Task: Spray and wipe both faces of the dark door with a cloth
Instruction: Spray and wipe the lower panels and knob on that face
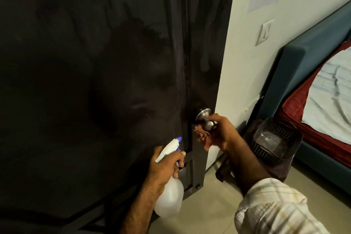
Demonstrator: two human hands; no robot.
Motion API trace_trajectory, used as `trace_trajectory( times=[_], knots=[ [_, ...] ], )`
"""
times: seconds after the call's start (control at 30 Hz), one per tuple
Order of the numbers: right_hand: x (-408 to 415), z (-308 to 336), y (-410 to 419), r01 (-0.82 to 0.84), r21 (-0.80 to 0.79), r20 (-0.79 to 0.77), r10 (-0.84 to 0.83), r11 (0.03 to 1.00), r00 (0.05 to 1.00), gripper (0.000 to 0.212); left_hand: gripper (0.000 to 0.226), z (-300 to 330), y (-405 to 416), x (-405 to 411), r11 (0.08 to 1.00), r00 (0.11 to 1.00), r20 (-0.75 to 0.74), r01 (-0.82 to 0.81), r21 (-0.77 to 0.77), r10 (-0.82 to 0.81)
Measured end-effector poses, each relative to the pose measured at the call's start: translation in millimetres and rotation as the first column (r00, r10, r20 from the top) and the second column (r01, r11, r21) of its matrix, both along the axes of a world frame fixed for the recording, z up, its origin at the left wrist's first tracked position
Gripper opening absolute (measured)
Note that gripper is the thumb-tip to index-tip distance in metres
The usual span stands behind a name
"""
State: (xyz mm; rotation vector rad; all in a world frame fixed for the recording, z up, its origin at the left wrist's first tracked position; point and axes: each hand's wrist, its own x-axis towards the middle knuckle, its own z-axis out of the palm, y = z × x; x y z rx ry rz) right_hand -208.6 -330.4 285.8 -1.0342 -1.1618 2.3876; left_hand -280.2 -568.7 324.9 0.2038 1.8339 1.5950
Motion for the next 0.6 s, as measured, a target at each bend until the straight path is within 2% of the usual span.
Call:
trace_trajectory(
  times=[0.03, 0.07, 0.1, 0.17, 0.2, 0.3, 0.4, 0.43, 0.5, 0.57, 0.6],
  knots=[
    [-6.4, -2.5, 3.2, 0.038, 0.188, 0.104, -0.059, 0.981, 0.993, 0.048, 0.033, 0.8, -2.1, -2.0, 1.0, 1.0, -0.002, 0.0, 0.0, 0.0],
    [-10.1, -2.3, 2.8, 0.082, 0.38, 0.177, -0.159, 0.921, 0.971, 0.043, 0.033, 2.1, -2.7, -2.6, 1.0, 1.0, -0.002, 0.003, 0.004, -0.003],
    [-14.7, -2.0, 0.1, 0.095, 0.565, 0.209, -0.253, 0.82, 0.944, 0.041, 0.032, 3.4, -3.7, -3.9, 1.0, 1.0, 0.0, 0.001, 0.013, -0.001],
    [-18.9, -2.9, -10.4, -0.019, 0.874, 0.226, -0.372, 0.485, 0.9, 0.046, 0.03, 4.9, -5.0, -4.2, 1.0, 1.0, 0.012, -0.003, 0.023, 0.003],
    [-20.2, -8.2, -15.7, -0.098, 0.948, 0.22, -0.4, 0.304, 0.89, 0.049, 0.029, 4.1, -6.1, -4.7, 1.0, 1.0, 0.018, -0.005, 0.025, 0.004],
    [-12.2, -18.8, -18.3, -0.292, 0.941, 0.212, -0.376, -0.169, 0.902, 0.052, 0.028, 1.7, -5.1, -4.7, 1.0, 1.0, 0.015, 0.01, 0.018, -0.01],
    [0.5, -22.1, -2.4, -0.46, 0.667, 0.304, -0.349, -0.587, 0.886, 0.058, 0.027, 1.9, 0.4, -4.8, 1.0, 1.0, 0.007, 0.029, 0.005, -0.029],
    [4.1, -22.0, 3.8, -0.489, 0.562, 0.339, -0.354, -0.667, 0.872, 0.059, 0.027, 1.9, 4.2, -4.0, 0.999, 0.999, 0.006, 0.034, 0.002, -0.034],
    [2.6, -16.8, 9.4, -0.505, 0.482, 0.372, -0.355, -0.716, 0.858, 0.061, 0.03, 1.1, 8.3, -5.1, 1.0, 1.0, 0.005, 0.025, 0.002, -0.025],
    [-2.5, -10.6, 6.7, -0.487, 0.619, 0.351, -0.338, -0.616, 0.873, 0.062, 0.031, 0.0, 11.8, -4.7, 1.0, 1.0, 0.013, 0.013, 0.004, -0.013],
    [-5.4, -7.0, 0.9, -0.463, 0.737, 0.33, -0.335, -0.493, 0.883, 0.065, 0.031, 0.5, 12.4, -3.6, 1.0, 1.0, 0.017, 0.007, 0.009, -0.007]
  ],
)
